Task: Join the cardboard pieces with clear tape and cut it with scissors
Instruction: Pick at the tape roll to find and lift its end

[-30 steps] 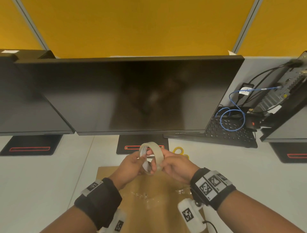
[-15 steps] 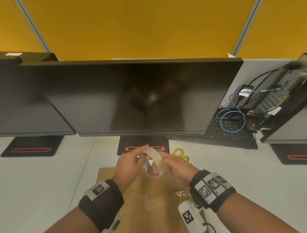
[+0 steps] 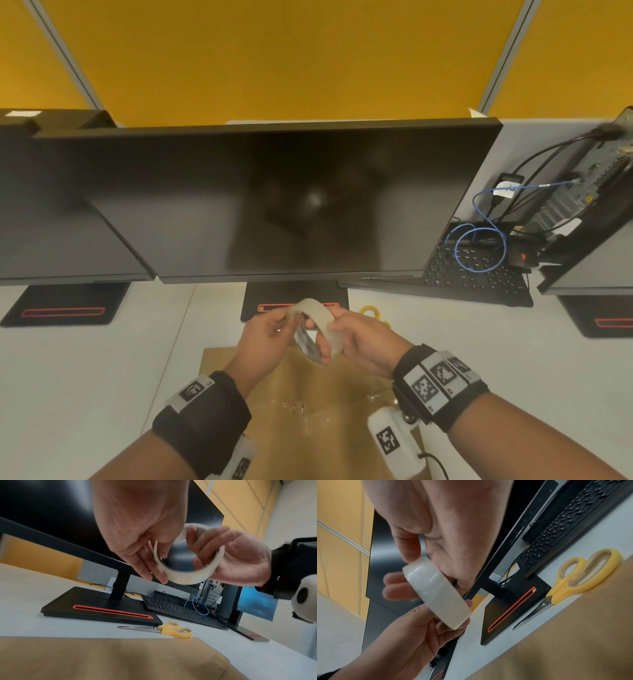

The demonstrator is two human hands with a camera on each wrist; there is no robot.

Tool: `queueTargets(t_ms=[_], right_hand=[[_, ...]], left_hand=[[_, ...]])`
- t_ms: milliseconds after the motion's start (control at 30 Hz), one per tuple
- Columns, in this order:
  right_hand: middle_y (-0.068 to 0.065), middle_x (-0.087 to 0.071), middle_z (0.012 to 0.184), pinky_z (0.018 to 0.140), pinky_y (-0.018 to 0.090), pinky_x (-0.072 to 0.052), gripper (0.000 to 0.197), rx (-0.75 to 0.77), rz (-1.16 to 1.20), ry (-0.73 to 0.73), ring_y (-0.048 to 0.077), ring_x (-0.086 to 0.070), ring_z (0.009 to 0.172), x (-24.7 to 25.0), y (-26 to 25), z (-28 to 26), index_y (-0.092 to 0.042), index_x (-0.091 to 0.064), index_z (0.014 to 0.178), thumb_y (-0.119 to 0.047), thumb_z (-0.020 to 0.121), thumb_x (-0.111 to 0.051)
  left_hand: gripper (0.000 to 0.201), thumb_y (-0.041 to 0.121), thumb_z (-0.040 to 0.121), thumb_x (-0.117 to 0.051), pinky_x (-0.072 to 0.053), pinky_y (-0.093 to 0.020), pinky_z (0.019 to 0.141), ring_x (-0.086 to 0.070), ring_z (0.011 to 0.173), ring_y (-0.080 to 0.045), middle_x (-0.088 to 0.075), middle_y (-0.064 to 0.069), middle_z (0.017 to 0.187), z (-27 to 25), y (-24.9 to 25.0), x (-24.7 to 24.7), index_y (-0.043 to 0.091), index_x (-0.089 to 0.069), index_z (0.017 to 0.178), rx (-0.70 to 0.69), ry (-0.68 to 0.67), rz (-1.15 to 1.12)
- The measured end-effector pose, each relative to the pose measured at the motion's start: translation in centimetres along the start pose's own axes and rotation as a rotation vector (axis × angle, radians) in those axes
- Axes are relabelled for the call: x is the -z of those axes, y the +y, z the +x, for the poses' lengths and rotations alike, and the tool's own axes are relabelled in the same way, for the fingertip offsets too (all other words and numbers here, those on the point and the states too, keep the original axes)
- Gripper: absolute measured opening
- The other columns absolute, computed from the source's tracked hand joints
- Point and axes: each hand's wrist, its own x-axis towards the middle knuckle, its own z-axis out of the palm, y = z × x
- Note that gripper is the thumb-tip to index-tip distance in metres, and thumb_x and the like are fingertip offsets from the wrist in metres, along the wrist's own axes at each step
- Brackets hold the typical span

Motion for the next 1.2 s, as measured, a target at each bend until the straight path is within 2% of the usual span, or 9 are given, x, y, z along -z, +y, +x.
queueTargets(t_ms=[100,200,300,367,467,600,900,1067,1200], right_hand=[[0.005,-0.048,0.055,0.062,0.023,-0.046,0.027,-0.001,0.033,0.057,0.016,-0.048,0.052,0.3,0.0,0.1,-0.007,-0.055,0.097,-0.019,0.083,-0.036],[0.004,-0.047,0.052,0.058,0.023,-0.046,0.027,-0.002,0.061,0.105,0.014,-0.046,0.048,1.1,0.2,0.0,-0.004,-0.054,0.092,-0.020,0.082,-0.035],[0.003,-0.047,0.052,0.061,0.024,-0.046,0.028,0.000,-0.015,0.126,0.013,-0.047,0.048,1.6,0.2,-0.2,-0.005,-0.054,0.092,-0.021,0.081,-0.034],[0.002,-0.047,0.051,0.065,0.024,-0.046,0.029,-0.001,-0.066,0.136,0.013,-0.047,0.049,1.8,0.3,-0.2,-0.006,-0.055,0.092,-0.021,0.081,-0.033],[0.002,-0.048,0.051,0.072,0.026,-0.046,0.030,-0.009,-0.097,0.140,0.014,-0.048,0.051,1.8,0.5,-0.2,-0.007,-0.056,0.093,-0.023,0.082,-0.033],[0.003,-0.048,0.053,0.071,0.025,-0.046,0.030,-0.016,-0.034,0.093,0.017,-0.045,0.054,1.5,0.8,0.1,-0.006,-0.056,0.096,-0.017,0.077,-0.034],[0.005,-0.063,0.079,0.086,0.027,-0.046,0.060,-0.046,-0.049,0.024,0.020,-0.058,0.081,1.2,2.0,0.7,0.004,-0.040,0.135,0.007,0.075,-0.038],[0.005,-0.064,0.079,0.087,0.035,-0.044,0.051,-0.072,-0.044,0.018,0.028,-0.055,0.083,1.0,2.2,0.7,0.006,-0.044,0.135,-0.007,0.085,-0.040],[0.007,-0.060,0.079,0.084,0.033,-0.047,0.039,-0.081,-0.009,-0.014,0.029,-0.052,0.085,0.4,1.9,0.4,-0.009,-0.059,0.117,-0.003,0.085,-0.038]], left_hand=[[0.018,0.019,0.095,-0.053,-0.051,-0.011,0.071,-0.068,0.086,-0.004,-0.074,0.012,0.092,-0.1,0.5,0.5,0.027,-0.069,0.099,0.057,-0.123,-0.198],[0.029,0.031,0.091,-0.057,-0.049,-0.023,0.091,-0.064,0.104,-0.006,-0.070,0.007,0.113,0.0,-0.9,1.2,0.028,-0.060,0.119,0.194,-0.331,-0.284],[0.048,0.043,0.091,-0.056,-0.036,-0.030,0.106,-0.048,0.123,-0.010,-0.045,0.010,0.140,0.2,-4.0,1.7,0.031,-0.043,0.136,0.253,-0.371,0.272],[0.063,0.044,0.094,-0.049,-0.023,-0.035,0.114,-0.021,0.142,-0.023,-0.016,-0.003,0.157,-0.4,-6.2,1.7,0.026,-0.022,0.148,0.260,-0.470,0.684],[0.075,0.046,0.090,-0.050,-0.022,-0.043,0.115,-0.002,0.145,-0.029,0.011,-0.007,0.158,-1.7,-8.9,1.1,0.031,-0.006,0.150,0.269,-0.523,0.898],[0.077,0.052,0.086,-0.053,-0.032,-0.044,0.110,-0.008,0.143,-0.029,0.007,-0.005,0.158,-2.0,-9.9,0.4,0.036,-0.011,0.149,0.212,-0.420,0.965],[0.064,0.062,0.088,-0.042,-0.020,-0.038,0.114,-0.019,0.141,-0.026,-0.020,-0.003,0.155,-1.0,-9.1,0.7,0.032,-0.031,0.144,0.244,-0.323,0.808],[0.056,0.057,0.093,-0.037,-0.028,-0.036,0.111,-0.035,0.135,-0.022,-0.029,-0.001,0.150,-0.2,-8.3,0.2,0.034,-0.031,0.143,0.317,-0.212,0.468],[0.057,0.061,0.092,-0.034,-0.023,-0.042,0.114,-0.022,0.142,-0.024,-0.019,-0.002,0.156,0.4,-8.8,-0.2,0.046,-0.019,0.144,0.335,-0.253,0.392]])
